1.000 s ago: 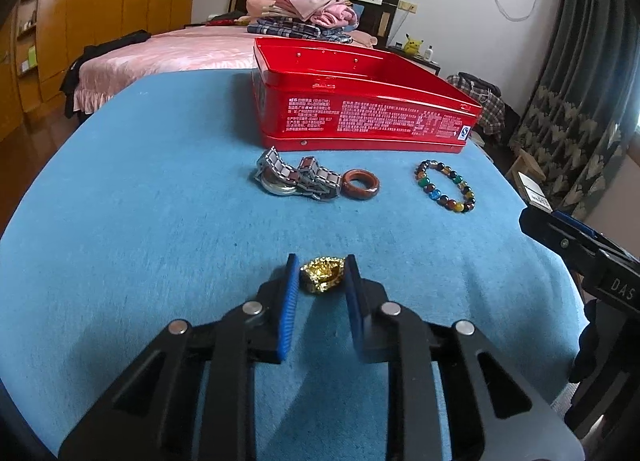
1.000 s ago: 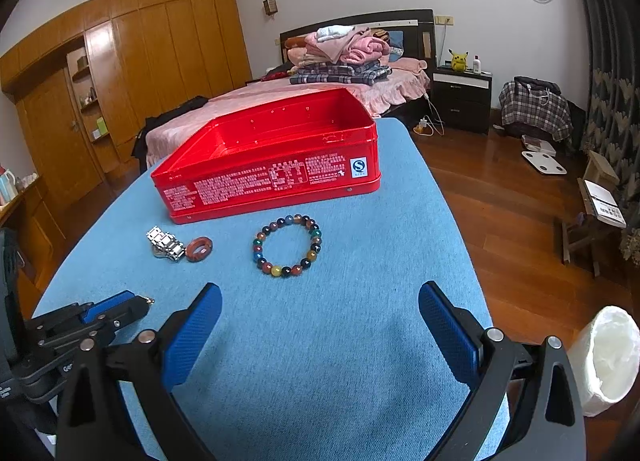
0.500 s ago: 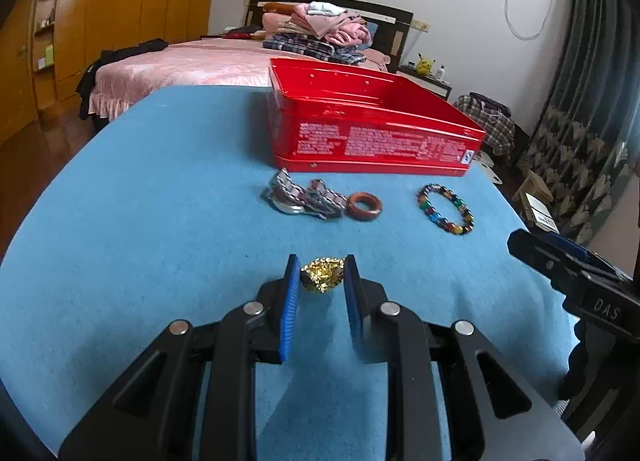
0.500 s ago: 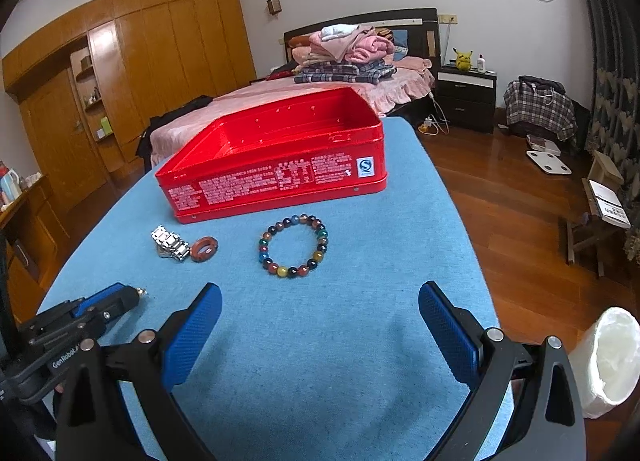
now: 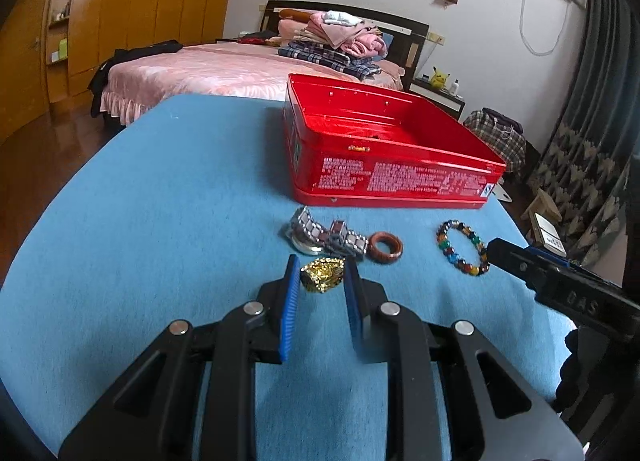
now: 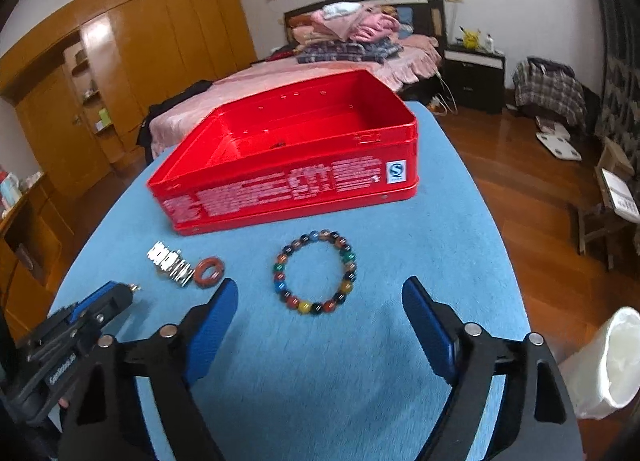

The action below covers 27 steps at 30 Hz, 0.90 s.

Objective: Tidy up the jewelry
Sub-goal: 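Lift the gold pendant with the left tool while the right tool grasps the multicolour bracelet, then carry the pendant and bracelet over the red tin and open both tools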

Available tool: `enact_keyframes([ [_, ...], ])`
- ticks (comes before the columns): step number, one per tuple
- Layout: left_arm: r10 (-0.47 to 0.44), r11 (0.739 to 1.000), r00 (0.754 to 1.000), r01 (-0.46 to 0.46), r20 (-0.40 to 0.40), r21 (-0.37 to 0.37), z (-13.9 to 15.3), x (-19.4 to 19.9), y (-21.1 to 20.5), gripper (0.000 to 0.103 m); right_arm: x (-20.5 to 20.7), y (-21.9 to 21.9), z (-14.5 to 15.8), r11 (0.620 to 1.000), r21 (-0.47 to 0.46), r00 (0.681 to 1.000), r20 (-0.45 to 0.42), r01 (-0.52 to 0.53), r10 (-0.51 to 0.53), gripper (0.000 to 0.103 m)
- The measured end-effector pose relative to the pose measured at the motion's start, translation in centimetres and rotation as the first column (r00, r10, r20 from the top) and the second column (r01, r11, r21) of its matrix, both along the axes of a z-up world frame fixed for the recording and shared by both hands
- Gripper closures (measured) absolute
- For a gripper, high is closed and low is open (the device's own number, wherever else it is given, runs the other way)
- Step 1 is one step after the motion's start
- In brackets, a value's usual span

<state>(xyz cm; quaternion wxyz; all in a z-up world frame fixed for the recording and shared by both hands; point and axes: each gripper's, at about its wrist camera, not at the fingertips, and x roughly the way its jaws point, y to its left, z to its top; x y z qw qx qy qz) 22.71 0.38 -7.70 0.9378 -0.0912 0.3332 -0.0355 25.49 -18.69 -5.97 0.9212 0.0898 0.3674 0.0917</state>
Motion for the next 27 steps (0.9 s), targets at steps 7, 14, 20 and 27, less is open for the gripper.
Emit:
enact_keyframes([
  [7,0.000,1.000,1.000,0.000,0.023,-0.002,1.1,1.4,-0.4,0.082,2.1,-0.3,-0.5,1.000,-0.006,0.999,-0.048,0.009,-0.009,0.048],
  [14,-0.007,1.000,1.000,0.007,0.022,0.000,1.4,2.6,-0.8,0.082,3.0,0.4,-1.5,1.000,-0.019,0.996,-0.090,-0.021,0.019,0.067],
  [20,-0.011,1.000,1.000,0.011,0.001,-0.002,1.0,3.2,-1.0,0.082,3.4,0.5,-1.8,0.999,-0.044,0.994,-0.107,-0.026,0.021,0.083],
  [27,-0.020,1.000,1.000,0.020,-0.006,0.010,1.1,3.2,-1.2,0.082,3.4,0.0,-1.9,0.999,-0.036,0.994,-0.107,-0.028,0.024,0.095],
])
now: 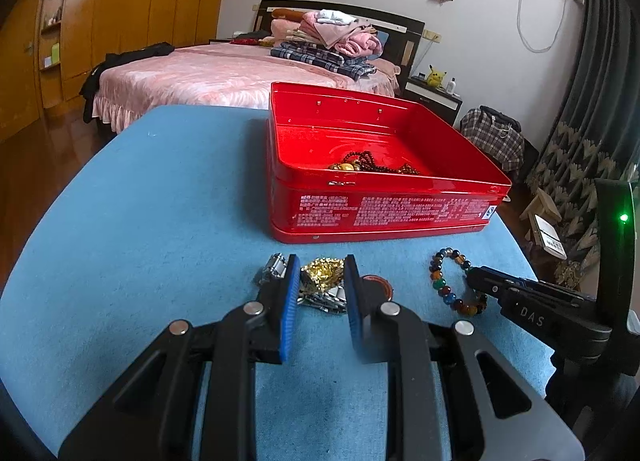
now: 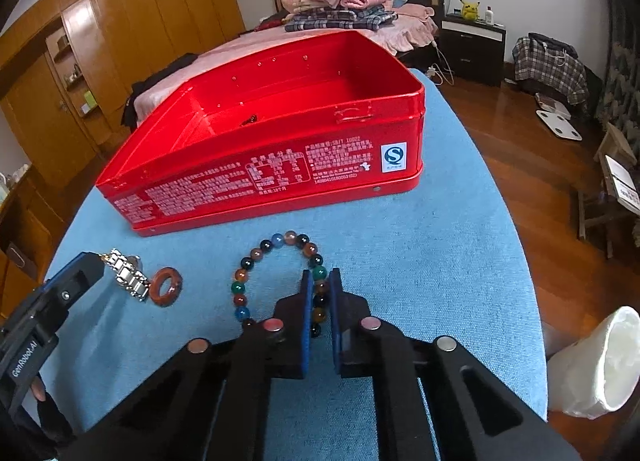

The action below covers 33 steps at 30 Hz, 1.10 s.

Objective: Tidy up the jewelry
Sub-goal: 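Carry the pendant and bracelet over the red tin and open both tools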

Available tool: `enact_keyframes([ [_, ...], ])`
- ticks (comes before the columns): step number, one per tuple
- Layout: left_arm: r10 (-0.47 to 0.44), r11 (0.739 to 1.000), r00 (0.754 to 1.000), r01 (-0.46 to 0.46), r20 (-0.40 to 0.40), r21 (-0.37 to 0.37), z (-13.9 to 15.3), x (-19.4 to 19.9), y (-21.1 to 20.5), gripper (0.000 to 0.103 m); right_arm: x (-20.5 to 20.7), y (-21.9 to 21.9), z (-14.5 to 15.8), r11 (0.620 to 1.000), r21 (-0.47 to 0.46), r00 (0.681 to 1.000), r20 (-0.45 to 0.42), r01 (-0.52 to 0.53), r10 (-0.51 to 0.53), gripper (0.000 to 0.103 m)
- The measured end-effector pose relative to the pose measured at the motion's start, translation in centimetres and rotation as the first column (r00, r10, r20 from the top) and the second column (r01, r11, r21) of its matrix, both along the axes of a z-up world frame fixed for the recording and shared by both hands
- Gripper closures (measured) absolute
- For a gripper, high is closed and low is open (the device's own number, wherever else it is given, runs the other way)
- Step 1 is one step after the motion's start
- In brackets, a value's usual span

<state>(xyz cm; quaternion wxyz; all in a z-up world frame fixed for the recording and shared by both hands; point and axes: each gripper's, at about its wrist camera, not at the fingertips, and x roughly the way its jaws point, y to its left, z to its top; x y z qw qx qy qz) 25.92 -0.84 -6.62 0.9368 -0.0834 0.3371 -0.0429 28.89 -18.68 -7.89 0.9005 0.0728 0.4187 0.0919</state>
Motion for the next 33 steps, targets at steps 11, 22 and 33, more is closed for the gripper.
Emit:
enact_keyframes([
  [11,-0.002,1.000,1.000,0.002,0.003,0.006,0.4,-0.4,0.0,0.082,-2.0,-0.3,3.0,0.999,0.020,0.997,0.072,-0.035,0.034,0.095],
  [22,-0.018,1.000,0.999,0.017,0.045,0.010,2.4,-1.2,-0.5,0.082,-2.9,0.2,6.5,0.998,-0.002,0.988,0.143,-0.065,0.065,0.095],
  [33,-0.034,0.999,0.996,0.034,0.079,0.008,4.3,-0.5,-1.2,0.082,-2.6,0.4,9.4,0.995,-0.014,0.975,0.199,-0.098,0.099,0.095],
])
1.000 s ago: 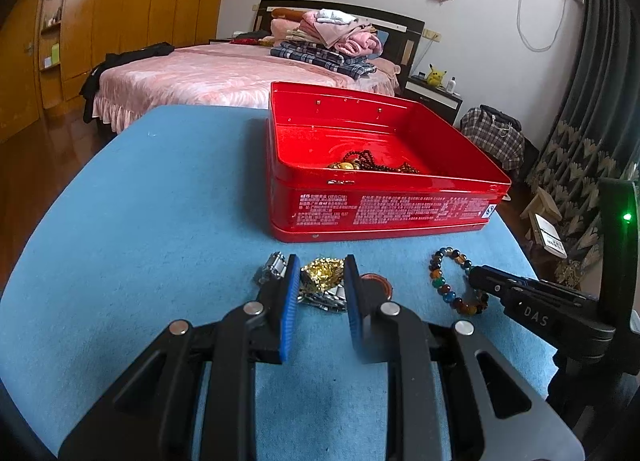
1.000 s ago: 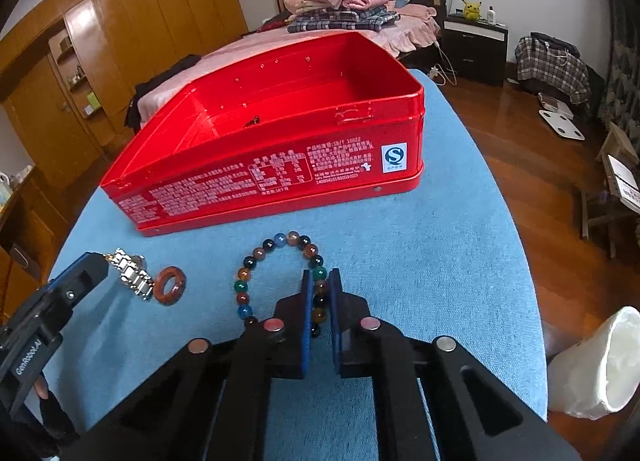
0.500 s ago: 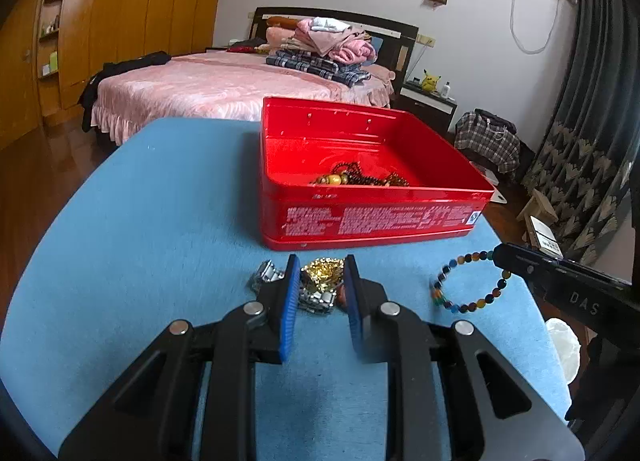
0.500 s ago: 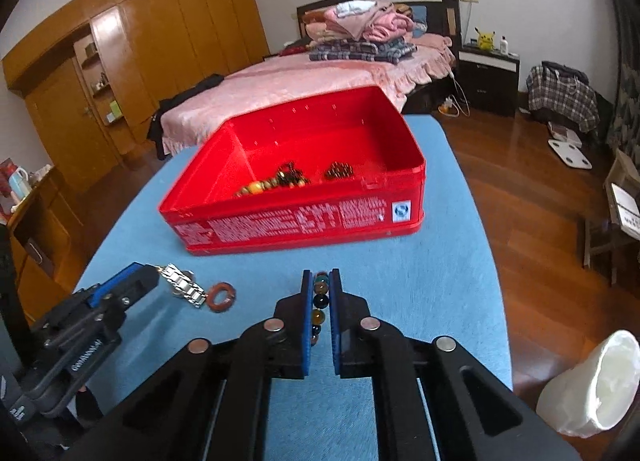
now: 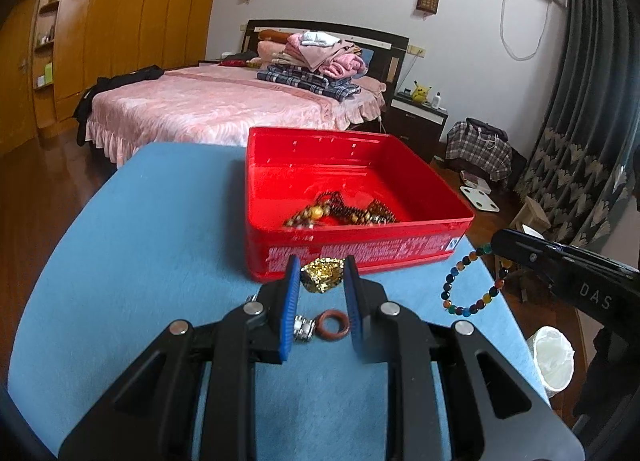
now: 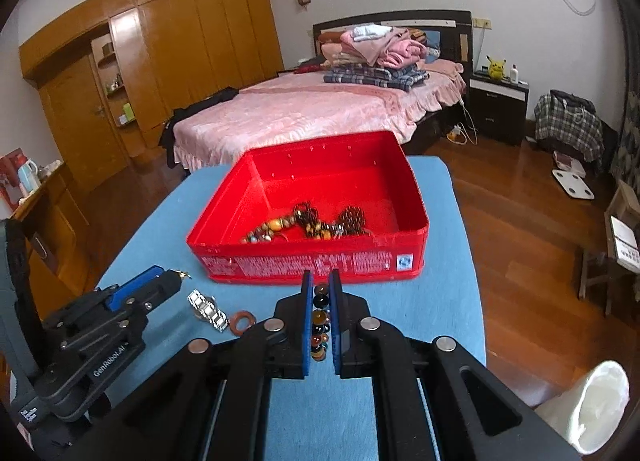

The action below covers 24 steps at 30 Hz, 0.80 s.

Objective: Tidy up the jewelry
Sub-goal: 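Carry the pendant and bracelet over the red tin and open both tools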

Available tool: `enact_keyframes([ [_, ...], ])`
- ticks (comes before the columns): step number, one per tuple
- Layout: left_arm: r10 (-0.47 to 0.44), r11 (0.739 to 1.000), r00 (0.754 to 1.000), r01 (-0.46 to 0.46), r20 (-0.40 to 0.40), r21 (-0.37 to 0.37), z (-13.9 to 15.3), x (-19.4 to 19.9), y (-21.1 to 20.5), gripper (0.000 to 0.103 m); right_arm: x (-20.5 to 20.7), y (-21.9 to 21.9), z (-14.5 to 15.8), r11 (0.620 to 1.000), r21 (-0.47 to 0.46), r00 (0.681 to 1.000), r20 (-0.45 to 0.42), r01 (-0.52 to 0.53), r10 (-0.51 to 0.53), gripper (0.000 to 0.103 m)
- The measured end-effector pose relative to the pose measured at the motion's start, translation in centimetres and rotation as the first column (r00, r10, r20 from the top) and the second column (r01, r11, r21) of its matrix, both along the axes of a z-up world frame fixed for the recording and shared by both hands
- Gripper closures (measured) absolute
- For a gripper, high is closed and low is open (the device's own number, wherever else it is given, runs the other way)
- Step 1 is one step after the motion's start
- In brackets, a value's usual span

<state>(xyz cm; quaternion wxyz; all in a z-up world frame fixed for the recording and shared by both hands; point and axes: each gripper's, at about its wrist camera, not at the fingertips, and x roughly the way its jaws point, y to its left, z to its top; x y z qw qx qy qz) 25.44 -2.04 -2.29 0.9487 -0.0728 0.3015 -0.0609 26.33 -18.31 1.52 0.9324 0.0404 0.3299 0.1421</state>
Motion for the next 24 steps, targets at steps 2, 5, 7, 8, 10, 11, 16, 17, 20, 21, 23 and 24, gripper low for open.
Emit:
enact_keyframes([
  [2,-0.002,1.000,1.000,0.002,0.013,-0.001,0.5,0.5,-0.2,0.082,0.4,0.1,0.6,1.000,-0.004,1.000,0.016,-0.006,0.006,0.095],
  [5,-0.005,1.000,0.999,0.005,0.033,0.001,1.4,1.6,-0.6,0.082,1.2,0.0,1.5,1.000,0.004,0.999,0.039,-0.014,0.014,0.095],
  [7,-0.004,1.000,0.999,0.004,0.041,-0.002,1.8,2.3,-0.7,0.082,2.1,-0.1,2.0,1.000,0.013,0.998,0.056,-0.016,0.015,0.095],
  [8,-0.003,1.000,0.999,0.003,0.045,-0.005,2.1,2.9,-0.9,0.082,2.3,-0.2,2.1,1.000,0.020,0.998,0.059,-0.017,0.016,0.095],
  [10,-0.004,1.000,0.999,0.004,0.049,-0.006,2.3,3.7,-1.1,0.082,3.2,-0.2,2.4,0.999,0.039,0.997,0.069,-0.023,0.020,0.095],
  [11,-0.005,1.000,0.999,0.005,0.053,-0.005,2.5,4.3,-1.2,0.082,3.8,-0.2,2.5,0.999,0.043,0.997,0.074,-0.022,0.019,0.095],
  [16,-0.006,1.000,0.998,0.006,0.058,0.004,2.3,6.9,-1.7,0.082,6.5,-0.1,2.7,0.998,0.059,0.997,0.082,-0.017,0.012,0.095],
  [17,-0.006,1.000,0.998,0.006,0.055,0.003,2.3,7.4,-1.7,0.082,6.9,0.0,2.7,0.998,0.059,0.997,0.081,-0.016,0.011,0.095],
  [20,-0.007,1.000,0.999,0.007,0.046,-0.001,2.1,9.1,-1.8,0.082,8.6,0.2,2.2,0.999,0.053,0.998,0.069,-0.013,0.010,0.095],
  [21,-0.007,1.000,0.999,0.007,0.045,-0.001,2.0,9.6,-1.8,0.082,9.0,0.2,1.9,0.999,0.053,0.998,0.066,-0.013,0.009,0.095],
  [23,-0.008,1.000,0.999,0.007,0.038,0.002,1.7,10.6,-1.9,0.082,10.1,0.2,1.2,0.998,0.057,0.999,0.053,-0.008,0.005,0.095],
  [24,-0.010,1.000,0.999,0.010,0.031,0.006,1.5,11.3,-2.0,0.082,10.6,0.2,0.8,0.998,0.060,0.999,0.047,-0.007,0.004,0.095],
])
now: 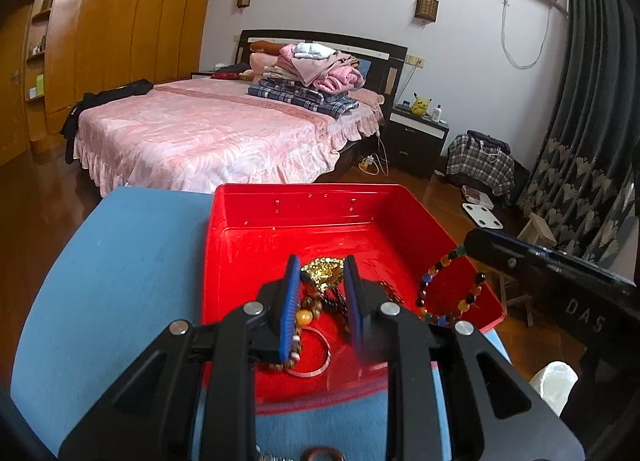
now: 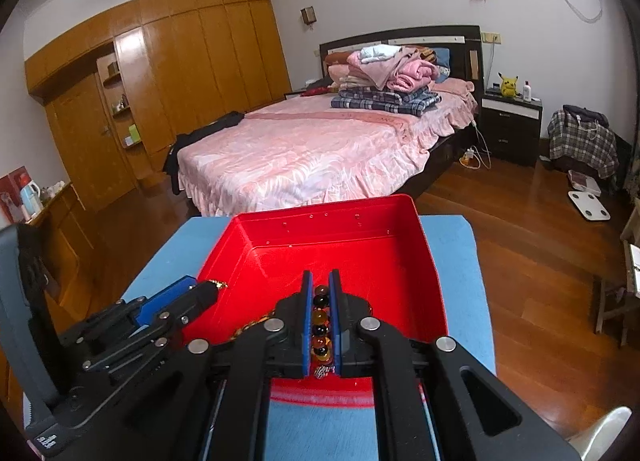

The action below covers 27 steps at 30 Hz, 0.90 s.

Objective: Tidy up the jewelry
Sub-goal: 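Carry the pendant and bracelet over the red tin and open both tools, then move the left tool toward the silver watch beside the brown ring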

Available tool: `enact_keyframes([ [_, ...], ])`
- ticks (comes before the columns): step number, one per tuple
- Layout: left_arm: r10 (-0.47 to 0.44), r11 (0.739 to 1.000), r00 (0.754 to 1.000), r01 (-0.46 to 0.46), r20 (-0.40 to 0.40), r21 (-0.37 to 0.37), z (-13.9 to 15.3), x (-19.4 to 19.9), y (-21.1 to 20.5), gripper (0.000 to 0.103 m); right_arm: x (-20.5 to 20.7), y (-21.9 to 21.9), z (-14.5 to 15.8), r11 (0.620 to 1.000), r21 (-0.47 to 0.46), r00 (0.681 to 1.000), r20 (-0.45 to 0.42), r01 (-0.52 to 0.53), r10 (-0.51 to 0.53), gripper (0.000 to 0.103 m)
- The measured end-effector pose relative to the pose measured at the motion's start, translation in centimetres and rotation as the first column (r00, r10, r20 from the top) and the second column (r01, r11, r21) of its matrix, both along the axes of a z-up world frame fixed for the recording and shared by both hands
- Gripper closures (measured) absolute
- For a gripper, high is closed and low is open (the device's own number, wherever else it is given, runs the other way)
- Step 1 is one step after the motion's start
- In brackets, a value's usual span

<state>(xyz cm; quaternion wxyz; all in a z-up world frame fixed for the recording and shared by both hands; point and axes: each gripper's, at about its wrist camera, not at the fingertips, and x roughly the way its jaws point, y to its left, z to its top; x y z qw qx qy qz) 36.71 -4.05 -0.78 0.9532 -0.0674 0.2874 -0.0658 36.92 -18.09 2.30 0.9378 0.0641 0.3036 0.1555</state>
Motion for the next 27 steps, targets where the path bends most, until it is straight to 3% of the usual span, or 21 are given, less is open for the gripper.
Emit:
enact_keyframes([
  [4,-0.006,1.000,1.000,0.007,-0.028,0.010,-0.6,1.8,-0.2,0.080,0.9,-0.1,-1.2,1.000,-0.012,1.000,-0.018,0.016,-0.016,0.094],
  [5,-0.007,1.000,0.999,0.007,-0.038,0.010,-0.8,2.1,-0.1,0.071,1.0,-0.3,-1.3,0.999,-0.019,0.999,-0.021,0.031,-0.032,0.084],
  [6,-0.002,1.000,0.999,0.003,-0.045,0.011,-0.9,2.2,0.1,0.064,0.8,-0.5,-1.3,0.999,-0.024,0.999,-0.015,0.045,-0.045,0.067],
  [7,0.008,1.000,0.999,-0.007,-0.035,0.012,-0.8,2.0,0.4,0.053,0.6,-0.6,-1.1,0.998,-0.026,0.999,-0.005,0.053,-0.053,0.065],
  [10,0.015,1.000,1.000,-0.015,-0.011,0.010,-0.5,0.8,1.3,0.048,-0.6,-1.3,-0.9,0.997,-0.025,0.997,0.013,0.075,-0.074,0.055],
  [12,0.017,1.000,1.000,-0.017,-0.007,0.009,-0.3,0.0,1.8,0.043,-1.5,-1.5,-0.7,0.996,-0.029,0.995,0.035,0.090,-0.089,0.034],
  [15,0.025,1.000,1.000,-0.025,0.004,0.015,0.0,-1.9,2.9,0.033,-3.3,-1.9,-0.6,0.994,-0.019,0.992,0.060,0.109,-0.108,0.015],
  [20,0.048,0.999,0.999,-0.048,-0.011,0.025,-0.2,-4.8,5.1,0.022,-6.4,-1.7,-1.5,0.993,-0.005,0.992,0.051,0.116,-0.116,0.007],
  [27,0.090,0.996,0.994,-0.088,-0.059,0.032,-2.2,-8.3,7.3,0.020,-9.6,-1.1,-3.4,0.995,0.000,0.995,0.012,0.102,-0.102,0.007],
])
